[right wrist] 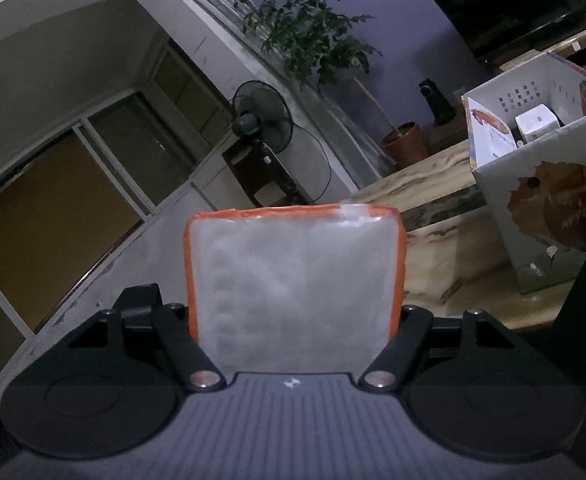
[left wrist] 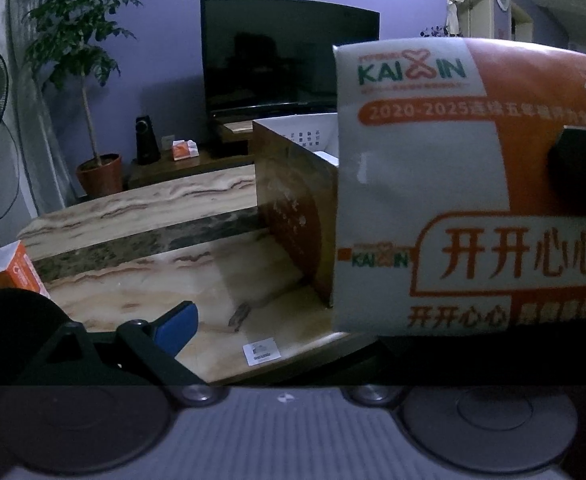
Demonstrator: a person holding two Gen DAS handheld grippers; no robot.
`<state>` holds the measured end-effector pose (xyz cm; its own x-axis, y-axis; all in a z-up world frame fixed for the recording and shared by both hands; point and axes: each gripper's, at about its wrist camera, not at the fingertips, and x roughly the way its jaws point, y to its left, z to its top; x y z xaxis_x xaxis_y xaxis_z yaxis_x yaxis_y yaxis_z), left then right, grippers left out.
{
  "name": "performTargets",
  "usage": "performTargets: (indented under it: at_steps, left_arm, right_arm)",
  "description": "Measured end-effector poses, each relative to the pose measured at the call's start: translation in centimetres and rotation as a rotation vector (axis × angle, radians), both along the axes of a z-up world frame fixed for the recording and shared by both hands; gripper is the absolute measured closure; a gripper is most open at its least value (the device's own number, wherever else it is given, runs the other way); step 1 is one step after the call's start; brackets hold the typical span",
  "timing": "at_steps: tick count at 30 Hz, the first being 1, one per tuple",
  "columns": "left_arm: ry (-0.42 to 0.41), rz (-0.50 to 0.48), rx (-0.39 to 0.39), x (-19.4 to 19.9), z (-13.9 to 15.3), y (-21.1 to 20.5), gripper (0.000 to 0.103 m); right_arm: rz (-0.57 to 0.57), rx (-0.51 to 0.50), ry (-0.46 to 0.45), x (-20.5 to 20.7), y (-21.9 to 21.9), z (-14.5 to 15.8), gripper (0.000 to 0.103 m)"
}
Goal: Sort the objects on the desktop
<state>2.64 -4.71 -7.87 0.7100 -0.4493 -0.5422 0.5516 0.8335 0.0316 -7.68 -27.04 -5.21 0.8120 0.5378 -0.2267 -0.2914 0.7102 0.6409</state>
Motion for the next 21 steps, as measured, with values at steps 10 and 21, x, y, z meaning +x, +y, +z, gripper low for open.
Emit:
performTargets:
  at_steps: [10, 21]
  left_arm:
    - [0.001, -0.022, 0.002, -0.4, 0.1, -0.2, 0.008]
    - [0.002, -0.05, 0.004, -0.8, 0.0, -0.4, 0.008]
  right_arm:
    - [-0.075, -0.032, -0.028, -0.2, -0.7, 1.1, 0.029]
    - [-0.129, -0.088, -0.068, 1.1, -1.6, 2.3, 0.029]
